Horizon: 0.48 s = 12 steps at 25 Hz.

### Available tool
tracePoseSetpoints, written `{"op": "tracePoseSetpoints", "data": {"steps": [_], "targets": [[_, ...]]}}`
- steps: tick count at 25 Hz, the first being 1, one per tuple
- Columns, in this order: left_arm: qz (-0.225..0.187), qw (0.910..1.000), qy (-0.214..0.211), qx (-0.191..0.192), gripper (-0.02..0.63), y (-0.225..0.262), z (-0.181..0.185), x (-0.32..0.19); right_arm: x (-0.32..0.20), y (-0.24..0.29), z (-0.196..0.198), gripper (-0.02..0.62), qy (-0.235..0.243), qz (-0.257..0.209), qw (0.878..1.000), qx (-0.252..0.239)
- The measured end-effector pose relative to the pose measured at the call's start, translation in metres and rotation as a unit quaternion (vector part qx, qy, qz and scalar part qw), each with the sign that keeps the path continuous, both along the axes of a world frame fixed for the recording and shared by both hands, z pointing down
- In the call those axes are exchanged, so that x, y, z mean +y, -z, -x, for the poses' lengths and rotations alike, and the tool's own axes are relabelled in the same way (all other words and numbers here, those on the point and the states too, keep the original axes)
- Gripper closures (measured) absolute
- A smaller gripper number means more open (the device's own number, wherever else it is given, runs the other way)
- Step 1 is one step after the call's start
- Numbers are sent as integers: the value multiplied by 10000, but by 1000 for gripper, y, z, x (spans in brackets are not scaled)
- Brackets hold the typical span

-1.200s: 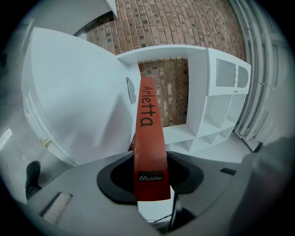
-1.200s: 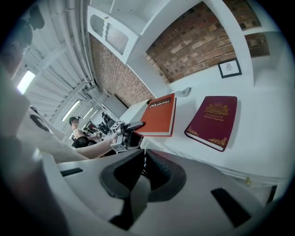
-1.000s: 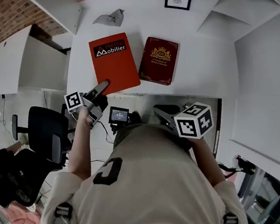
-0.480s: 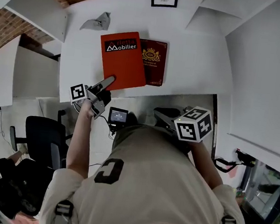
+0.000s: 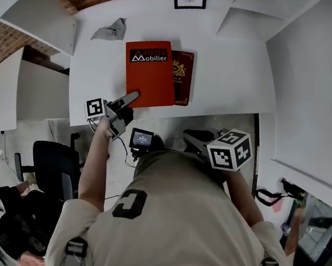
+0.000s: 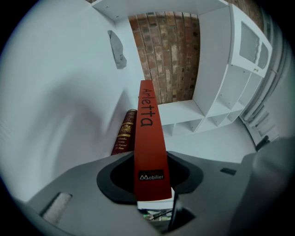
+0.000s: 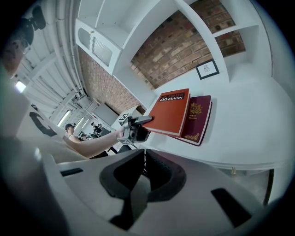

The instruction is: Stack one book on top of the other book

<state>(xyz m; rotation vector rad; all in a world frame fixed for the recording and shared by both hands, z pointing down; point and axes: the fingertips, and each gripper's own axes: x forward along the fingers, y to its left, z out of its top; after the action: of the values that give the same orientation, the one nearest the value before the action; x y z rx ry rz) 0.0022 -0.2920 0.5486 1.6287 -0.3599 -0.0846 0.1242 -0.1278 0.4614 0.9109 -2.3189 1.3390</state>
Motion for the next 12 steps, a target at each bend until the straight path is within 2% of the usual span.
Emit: {"op": "tracePoseSetpoints", "data": {"steps": [8,12], "targets": [[-32,9984,-412,-392,446,-10,-27,-2,-5,-1,-14,584,37,-11,9998,-181],[-218,9933,-621,-951,418,-23,-31,-8,-8,-1,-20,585,51,-53,9997,-249]]}}
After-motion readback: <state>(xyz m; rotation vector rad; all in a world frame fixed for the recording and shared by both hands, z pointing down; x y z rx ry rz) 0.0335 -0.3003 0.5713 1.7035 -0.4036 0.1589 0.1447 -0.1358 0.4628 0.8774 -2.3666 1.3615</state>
